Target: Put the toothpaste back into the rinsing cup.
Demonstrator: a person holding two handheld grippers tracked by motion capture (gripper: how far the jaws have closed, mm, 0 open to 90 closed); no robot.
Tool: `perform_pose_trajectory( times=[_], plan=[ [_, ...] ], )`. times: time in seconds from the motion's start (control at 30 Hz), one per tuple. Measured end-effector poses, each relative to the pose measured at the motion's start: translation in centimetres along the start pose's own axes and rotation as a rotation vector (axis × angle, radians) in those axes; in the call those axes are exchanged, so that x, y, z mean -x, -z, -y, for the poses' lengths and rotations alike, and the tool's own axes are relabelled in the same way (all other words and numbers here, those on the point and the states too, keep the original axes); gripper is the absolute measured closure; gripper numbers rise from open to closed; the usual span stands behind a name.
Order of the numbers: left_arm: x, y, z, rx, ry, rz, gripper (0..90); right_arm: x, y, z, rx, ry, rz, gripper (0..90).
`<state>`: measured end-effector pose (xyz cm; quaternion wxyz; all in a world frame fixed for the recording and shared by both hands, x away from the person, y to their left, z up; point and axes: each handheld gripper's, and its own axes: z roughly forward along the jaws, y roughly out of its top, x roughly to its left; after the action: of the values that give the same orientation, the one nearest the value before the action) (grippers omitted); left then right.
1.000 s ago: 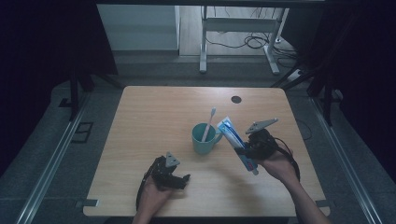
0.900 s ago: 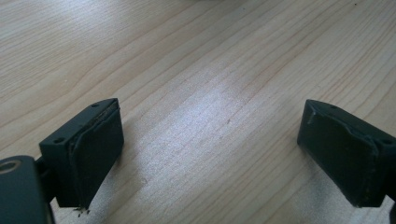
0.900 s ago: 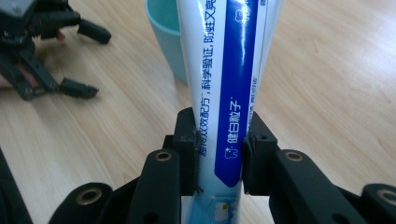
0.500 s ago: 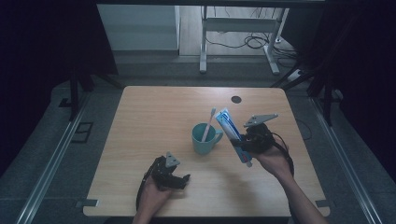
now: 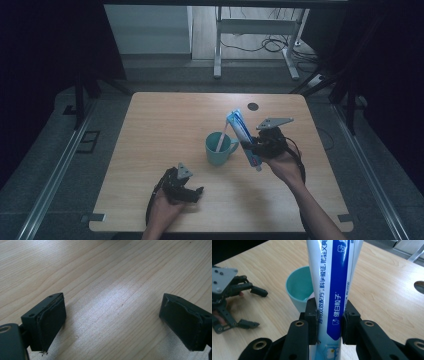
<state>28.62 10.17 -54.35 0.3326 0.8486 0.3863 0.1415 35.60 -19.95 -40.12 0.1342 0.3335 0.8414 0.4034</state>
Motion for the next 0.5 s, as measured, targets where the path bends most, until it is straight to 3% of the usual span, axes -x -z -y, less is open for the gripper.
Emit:
perform_pose_trajectory(
  times=[0.5],
  plan=[
    [0.0,0.0,0.0,0.0,-0.001,0.0,7.2,0.2,-1.1,-1.4,0.076,-0.015,0.007,71.0]
  ],
)
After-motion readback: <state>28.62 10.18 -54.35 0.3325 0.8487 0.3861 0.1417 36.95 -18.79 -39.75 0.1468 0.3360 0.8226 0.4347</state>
